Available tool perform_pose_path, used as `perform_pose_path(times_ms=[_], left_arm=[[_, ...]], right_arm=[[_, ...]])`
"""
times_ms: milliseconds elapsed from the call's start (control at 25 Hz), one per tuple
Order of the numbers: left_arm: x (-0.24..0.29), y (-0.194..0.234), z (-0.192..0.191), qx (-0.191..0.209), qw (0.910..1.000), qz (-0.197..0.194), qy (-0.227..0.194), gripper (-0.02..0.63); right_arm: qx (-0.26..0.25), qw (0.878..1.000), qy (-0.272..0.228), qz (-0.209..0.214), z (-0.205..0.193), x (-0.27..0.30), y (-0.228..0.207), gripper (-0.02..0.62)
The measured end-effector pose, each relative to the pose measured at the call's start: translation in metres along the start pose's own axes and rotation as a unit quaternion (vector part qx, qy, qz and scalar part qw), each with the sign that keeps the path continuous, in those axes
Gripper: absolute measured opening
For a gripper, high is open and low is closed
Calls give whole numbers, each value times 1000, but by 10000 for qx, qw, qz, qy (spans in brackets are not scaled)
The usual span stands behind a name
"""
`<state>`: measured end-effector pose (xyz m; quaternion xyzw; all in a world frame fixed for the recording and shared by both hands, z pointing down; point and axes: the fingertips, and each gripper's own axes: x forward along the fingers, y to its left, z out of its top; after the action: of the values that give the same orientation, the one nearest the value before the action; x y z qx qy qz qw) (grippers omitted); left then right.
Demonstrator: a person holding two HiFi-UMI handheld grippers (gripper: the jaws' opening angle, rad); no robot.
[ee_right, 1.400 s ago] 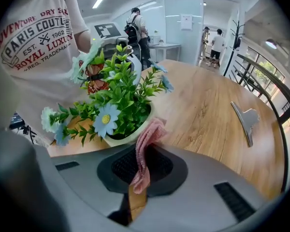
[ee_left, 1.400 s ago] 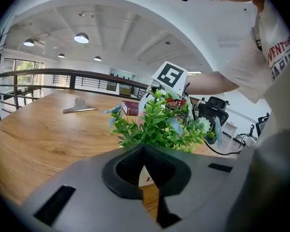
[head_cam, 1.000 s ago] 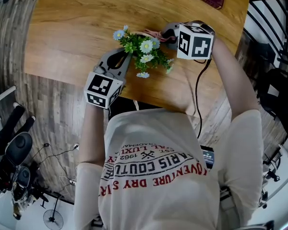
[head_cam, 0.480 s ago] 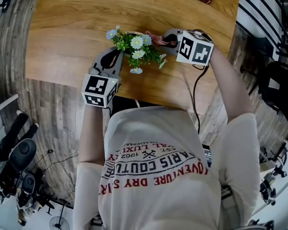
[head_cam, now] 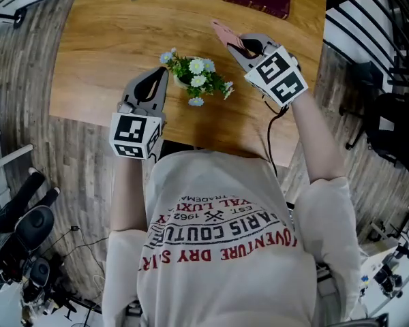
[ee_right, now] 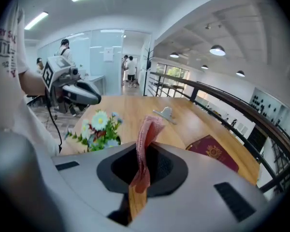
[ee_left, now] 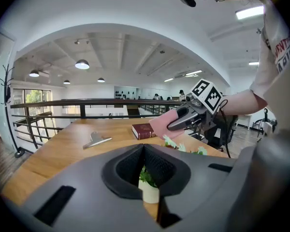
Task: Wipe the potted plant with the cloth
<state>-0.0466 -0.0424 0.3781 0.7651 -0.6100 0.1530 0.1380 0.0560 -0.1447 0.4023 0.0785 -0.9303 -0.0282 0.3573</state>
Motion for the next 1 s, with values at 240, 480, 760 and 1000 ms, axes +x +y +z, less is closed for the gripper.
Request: perform_pose_path(times_ms=[240,480,760,1000], left_arm=[[-14,23,52,238,9980,-36,-584,15],[-18,58,67,405,9947,-567,-763,15],[-29,112,56,538,9874,-1370,-585,15],[-48,155,24,628,9816,-1779,-285,15]], right_arm=[[732,9915,-625,-875,50,-21,1,40],[1236,9815,-699,-1283,89,-15,24,40],[1823,9633,-642,-1865,126,25,55,40],[2385,9482,-542,-2029,135,78,101,40]])
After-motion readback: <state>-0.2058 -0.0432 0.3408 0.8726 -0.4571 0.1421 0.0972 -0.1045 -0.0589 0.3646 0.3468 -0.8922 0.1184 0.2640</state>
